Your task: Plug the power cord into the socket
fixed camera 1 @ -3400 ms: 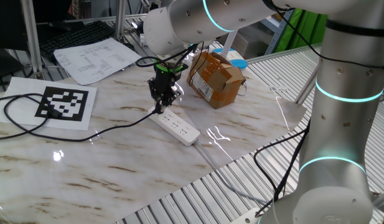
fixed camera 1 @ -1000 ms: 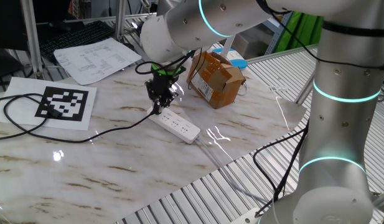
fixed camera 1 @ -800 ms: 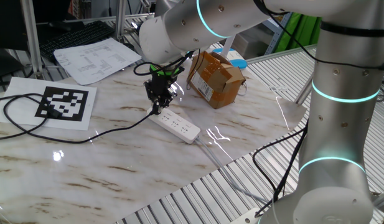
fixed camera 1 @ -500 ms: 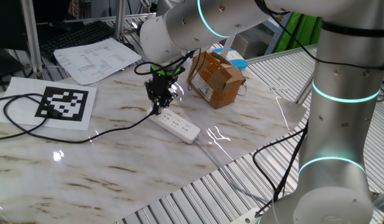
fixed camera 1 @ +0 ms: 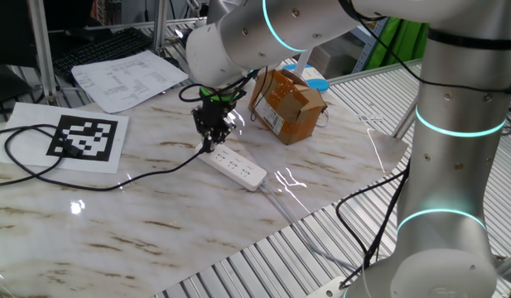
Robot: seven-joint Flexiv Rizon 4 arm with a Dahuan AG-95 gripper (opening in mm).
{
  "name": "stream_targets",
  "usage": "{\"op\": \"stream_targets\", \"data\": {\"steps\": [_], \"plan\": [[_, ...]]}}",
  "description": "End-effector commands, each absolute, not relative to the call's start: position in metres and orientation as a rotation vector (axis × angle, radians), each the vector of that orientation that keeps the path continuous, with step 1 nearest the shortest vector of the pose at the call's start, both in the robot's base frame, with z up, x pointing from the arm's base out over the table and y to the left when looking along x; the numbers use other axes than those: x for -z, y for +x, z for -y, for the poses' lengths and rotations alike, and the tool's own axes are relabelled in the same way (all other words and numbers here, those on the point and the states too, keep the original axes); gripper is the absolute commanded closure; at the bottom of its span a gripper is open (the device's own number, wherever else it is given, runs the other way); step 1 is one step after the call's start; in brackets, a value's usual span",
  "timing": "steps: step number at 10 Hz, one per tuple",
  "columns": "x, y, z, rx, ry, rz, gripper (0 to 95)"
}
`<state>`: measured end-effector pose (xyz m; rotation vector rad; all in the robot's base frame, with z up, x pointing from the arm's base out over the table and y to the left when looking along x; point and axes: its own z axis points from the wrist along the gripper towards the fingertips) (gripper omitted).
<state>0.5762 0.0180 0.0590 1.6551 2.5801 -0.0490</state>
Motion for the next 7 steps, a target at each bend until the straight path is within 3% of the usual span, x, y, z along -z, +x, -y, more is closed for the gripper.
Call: {"op": "stream_targets", "data": {"steps": [1, 7], "plan": [[-0.0499, 0.5761, -0.018, 0.0, 1.68, -2.585, 95.0], [-0.0413, 0.5812, -0.0202, -0.027, 1.606, -2.661, 95.0]]}}
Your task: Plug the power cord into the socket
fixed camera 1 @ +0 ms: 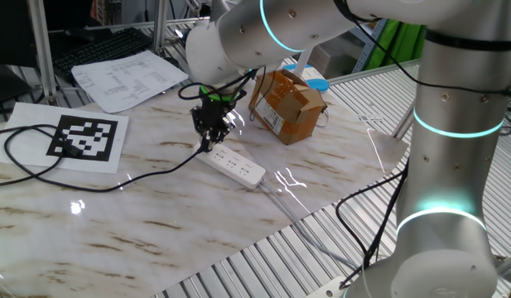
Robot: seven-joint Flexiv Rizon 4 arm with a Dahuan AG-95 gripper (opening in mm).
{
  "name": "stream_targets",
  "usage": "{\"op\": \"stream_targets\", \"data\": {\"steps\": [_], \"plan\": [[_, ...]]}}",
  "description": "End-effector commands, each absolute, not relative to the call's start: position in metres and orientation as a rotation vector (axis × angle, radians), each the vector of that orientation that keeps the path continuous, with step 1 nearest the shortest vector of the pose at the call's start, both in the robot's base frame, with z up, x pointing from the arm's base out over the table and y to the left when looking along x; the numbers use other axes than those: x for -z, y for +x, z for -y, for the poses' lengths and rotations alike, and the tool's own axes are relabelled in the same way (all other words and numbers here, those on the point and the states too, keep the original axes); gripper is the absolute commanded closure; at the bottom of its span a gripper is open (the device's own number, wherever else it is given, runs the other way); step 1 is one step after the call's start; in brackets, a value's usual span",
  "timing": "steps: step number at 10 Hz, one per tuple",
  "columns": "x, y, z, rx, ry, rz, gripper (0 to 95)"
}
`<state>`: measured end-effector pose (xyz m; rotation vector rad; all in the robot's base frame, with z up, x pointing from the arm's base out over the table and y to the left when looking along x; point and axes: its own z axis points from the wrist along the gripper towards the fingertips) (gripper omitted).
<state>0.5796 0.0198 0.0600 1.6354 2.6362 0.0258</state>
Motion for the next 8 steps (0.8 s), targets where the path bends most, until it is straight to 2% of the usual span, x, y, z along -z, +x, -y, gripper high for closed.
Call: {"op": "stream_targets", "data": {"steps": [1, 8], "plan": [[-0.038, 0.583, -0.021, -0.041, 1.597, -2.67, 95.0], [-0.028, 0.585, -0.026, -0.061, 1.562, -2.712, 95.0]]}}
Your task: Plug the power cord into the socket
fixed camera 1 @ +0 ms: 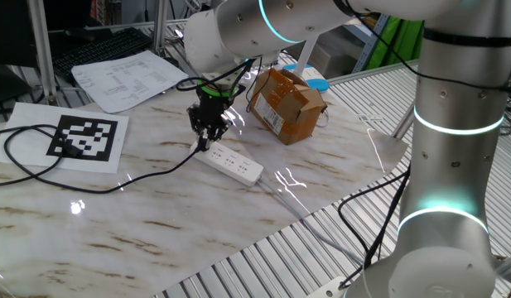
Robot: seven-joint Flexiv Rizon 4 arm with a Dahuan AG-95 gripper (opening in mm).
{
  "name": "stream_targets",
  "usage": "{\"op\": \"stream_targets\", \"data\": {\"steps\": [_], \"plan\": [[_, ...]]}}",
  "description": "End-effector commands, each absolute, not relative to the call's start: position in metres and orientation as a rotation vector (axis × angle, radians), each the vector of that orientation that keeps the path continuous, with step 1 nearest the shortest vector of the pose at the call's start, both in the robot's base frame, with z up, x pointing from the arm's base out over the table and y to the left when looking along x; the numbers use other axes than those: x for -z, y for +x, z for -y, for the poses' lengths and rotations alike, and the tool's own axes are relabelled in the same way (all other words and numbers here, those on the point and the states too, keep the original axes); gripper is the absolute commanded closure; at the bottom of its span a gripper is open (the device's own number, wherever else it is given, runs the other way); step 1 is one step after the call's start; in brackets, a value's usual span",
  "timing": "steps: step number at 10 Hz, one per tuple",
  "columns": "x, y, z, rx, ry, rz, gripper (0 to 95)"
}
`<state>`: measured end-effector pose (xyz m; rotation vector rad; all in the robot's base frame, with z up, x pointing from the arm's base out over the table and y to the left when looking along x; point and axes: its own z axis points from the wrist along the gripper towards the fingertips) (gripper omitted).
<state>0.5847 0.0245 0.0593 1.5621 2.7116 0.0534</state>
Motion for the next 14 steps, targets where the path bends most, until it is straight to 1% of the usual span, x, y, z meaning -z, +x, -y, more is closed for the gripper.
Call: {"op": "stream_targets", "data": {"steps": [1, 4, 8, 9, 14], "plan": [[-0.026, 0.586, -0.027, -0.069, 1.563, -2.715, 95.0], [-0.015, 0.586, -0.031, -0.045, 1.545, -2.718, 95.0], [-0.008, 0.583, -0.03, -0.068, 1.537, -2.722, 95.0], [-0.003, 0.582, -0.031, -0.053, 1.526, -2.719, 95.0], [-0.002, 0.582, -0.032, -0.064, 1.521, -2.716, 95.0]]}}
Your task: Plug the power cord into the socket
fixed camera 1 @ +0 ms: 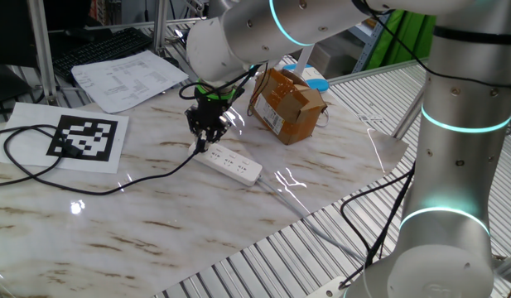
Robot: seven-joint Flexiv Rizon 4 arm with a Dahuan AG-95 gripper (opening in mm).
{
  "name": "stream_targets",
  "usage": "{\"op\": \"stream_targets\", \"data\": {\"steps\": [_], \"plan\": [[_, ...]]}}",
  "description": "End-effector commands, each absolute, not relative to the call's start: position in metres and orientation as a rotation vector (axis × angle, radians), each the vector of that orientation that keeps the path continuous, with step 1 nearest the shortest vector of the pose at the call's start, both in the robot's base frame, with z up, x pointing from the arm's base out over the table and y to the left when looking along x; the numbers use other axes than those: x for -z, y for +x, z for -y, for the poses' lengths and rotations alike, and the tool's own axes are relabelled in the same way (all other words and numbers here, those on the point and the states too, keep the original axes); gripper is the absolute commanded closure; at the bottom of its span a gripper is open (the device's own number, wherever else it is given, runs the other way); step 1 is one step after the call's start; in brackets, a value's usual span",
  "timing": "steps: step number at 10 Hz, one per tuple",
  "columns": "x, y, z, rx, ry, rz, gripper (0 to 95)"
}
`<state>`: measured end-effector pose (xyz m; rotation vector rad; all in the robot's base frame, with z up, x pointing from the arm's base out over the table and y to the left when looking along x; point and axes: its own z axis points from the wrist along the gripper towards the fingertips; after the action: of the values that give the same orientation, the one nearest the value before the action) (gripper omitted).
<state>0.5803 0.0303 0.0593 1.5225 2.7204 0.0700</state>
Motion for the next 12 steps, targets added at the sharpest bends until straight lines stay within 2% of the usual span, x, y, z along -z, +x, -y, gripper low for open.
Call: {"op": "stream_targets", "data": {"steps": [1, 12], "plan": [[-0.0024, 0.5814, -0.0317, -0.063, 1.52, -2.718, 95.0], [-0.0001, 0.5816, -0.0324, -0.065, 1.505, -2.732, 95.0]]}}
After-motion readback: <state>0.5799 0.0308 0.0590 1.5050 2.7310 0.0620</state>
